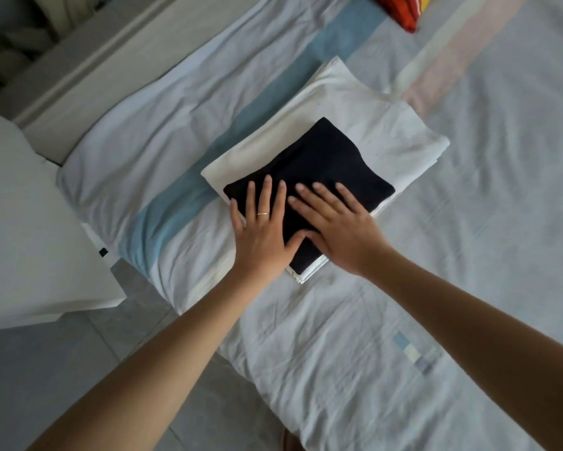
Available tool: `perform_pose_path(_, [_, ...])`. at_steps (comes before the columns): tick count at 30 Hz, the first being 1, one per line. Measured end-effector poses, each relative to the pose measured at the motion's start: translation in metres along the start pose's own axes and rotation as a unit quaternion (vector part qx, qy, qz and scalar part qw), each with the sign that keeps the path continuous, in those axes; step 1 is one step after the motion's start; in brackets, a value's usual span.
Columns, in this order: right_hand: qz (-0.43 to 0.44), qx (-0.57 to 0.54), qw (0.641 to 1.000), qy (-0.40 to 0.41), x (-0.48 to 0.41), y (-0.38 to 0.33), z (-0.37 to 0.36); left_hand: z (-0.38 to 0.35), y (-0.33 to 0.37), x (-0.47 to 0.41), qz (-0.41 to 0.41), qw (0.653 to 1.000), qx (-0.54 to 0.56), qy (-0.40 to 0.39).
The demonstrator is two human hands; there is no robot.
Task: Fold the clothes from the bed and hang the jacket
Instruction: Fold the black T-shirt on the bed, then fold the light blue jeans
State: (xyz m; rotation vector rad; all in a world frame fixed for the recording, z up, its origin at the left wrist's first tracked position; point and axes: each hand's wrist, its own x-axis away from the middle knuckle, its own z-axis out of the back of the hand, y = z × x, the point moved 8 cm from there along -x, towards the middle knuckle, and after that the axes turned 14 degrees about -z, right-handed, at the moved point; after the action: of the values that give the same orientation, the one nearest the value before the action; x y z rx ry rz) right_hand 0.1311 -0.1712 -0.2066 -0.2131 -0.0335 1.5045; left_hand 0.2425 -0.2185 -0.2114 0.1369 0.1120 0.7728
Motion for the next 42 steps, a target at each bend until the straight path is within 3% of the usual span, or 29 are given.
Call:
perform_pose_path(1, [0.025,0.041,0.998,-0.035,-0.003,-0.002,-0.011,-0.011,-0.005,0.000,0.008,0.998,0.012,-0.061])
perform_pose_path(3, [-0.026,0.067,0.990,-0.121,-0.009,0.014,-0.026,-0.025,-0.015,-0.001,0.027,0.988,0.047,-0.144])
perform_pose_path(8, [-0.166,0.036,0.969,-0.179,-0.012,0.043,-0.032,-0.024,-0.018,-0.023,0.066,0.967,0.107,-0.221])
perform_pose_path(12, [-0.309,-0.035,0.929,-0.199,-0.008,0.066,-0.027,-0.019,-0.017,-0.017,0.069,0.964,0.109,-0.232])
perform_pose_path(18, [-0.405,-0.019,0.873,-0.270,0.025,0.113,-0.028,-0.006,-0.021,0.021,0.122,0.956,0.058,-0.261])
perform_pose_path(20, [-0.415,-0.014,0.876,-0.247,0.039,0.122,-0.024,-0.001,-0.011,0.037,0.146,0.953,0.026,-0.265])
perform_pose_path(22, [-0.373,0.009,0.906,-0.201,0.052,0.125,-0.015,0.007,0.012,0.045,0.142,0.962,-0.008,-0.234])
perform_pose_path(25, [-0.295,-0.009,0.947,-0.129,0.099,0.134,0.004,0.003,0.079,0.054,0.064,0.978,0.013,-0.199])
perform_pose_path(29, [-0.193,-0.042,0.978,-0.072,0.202,0.146,0.022,-0.038,0.176,0.084,-0.033,0.949,0.074,-0.304])
perform_pose_path(32, [-0.206,-0.031,0.972,-0.106,0.334,0.185,0.036,-0.080,0.284,0.119,-0.109,0.914,0.101,-0.378])
perform_pose_path(36, [-0.282,-0.009,0.938,-0.202,0.521,0.257,0.065,-0.123,0.443,0.160,-0.197,0.864,0.100,-0.452])
perform_pose_path(39, [-0.362,-0.016,0.890,-0.279,0.625,0.308,0.092,-0.142,0.534,0.173,-0.254,0.846,0.070,-0.464])
perform_pose_path(42, [-0.447,-0.020,0.834,-0.321,0.715,0.366,0.121,-0.161,0.625,0.190,-0.326,0.806,0.043,-0.493])
